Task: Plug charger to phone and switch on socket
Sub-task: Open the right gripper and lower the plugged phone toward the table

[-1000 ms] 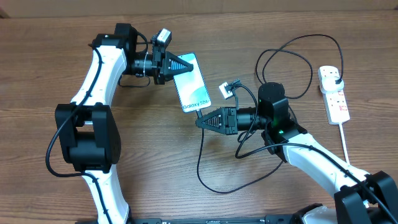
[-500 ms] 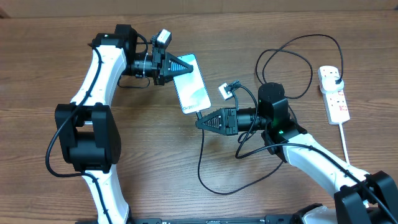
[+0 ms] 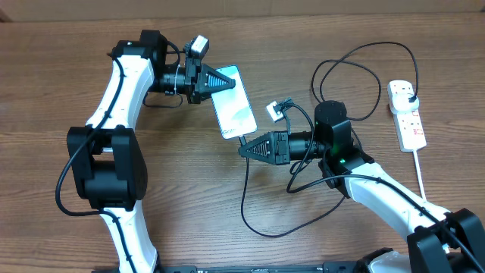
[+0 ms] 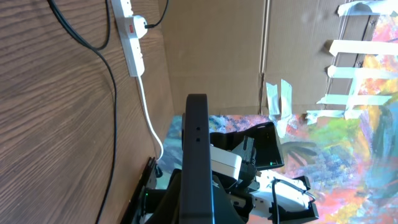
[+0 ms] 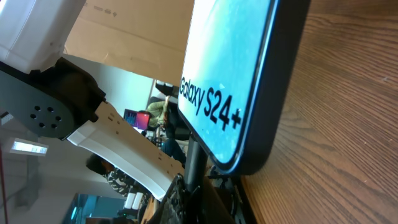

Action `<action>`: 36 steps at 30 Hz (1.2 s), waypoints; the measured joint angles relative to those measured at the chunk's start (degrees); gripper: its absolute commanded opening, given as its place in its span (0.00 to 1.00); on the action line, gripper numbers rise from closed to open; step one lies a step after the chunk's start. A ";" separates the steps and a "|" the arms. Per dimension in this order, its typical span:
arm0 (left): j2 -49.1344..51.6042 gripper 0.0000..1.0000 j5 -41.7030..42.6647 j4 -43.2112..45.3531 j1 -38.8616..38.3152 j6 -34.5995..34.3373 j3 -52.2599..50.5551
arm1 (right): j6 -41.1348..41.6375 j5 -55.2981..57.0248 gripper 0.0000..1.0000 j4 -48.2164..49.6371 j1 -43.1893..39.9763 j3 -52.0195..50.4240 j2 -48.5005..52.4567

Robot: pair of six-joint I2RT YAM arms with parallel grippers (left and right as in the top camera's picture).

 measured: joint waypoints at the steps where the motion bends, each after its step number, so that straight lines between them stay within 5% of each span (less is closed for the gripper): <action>1: 0.00 0.04 0.00 -0.24 0.00 0.28 0.00 | -0.02 -0.07 0.04 0.00 0.00 -0.02 0.00; 21: 0.00 0.04 0.42 -2.08 0.00 3.85 0.42 | -0.02 -0.22 0.05 -0.15 0.02 -0.22 0.00; 36: 0.00 0.04 -3.80 -1.46 1.38 2.86 0.39 | 0.37 6.93 0.41 0.98 -2.23 -0.15 0.09</action>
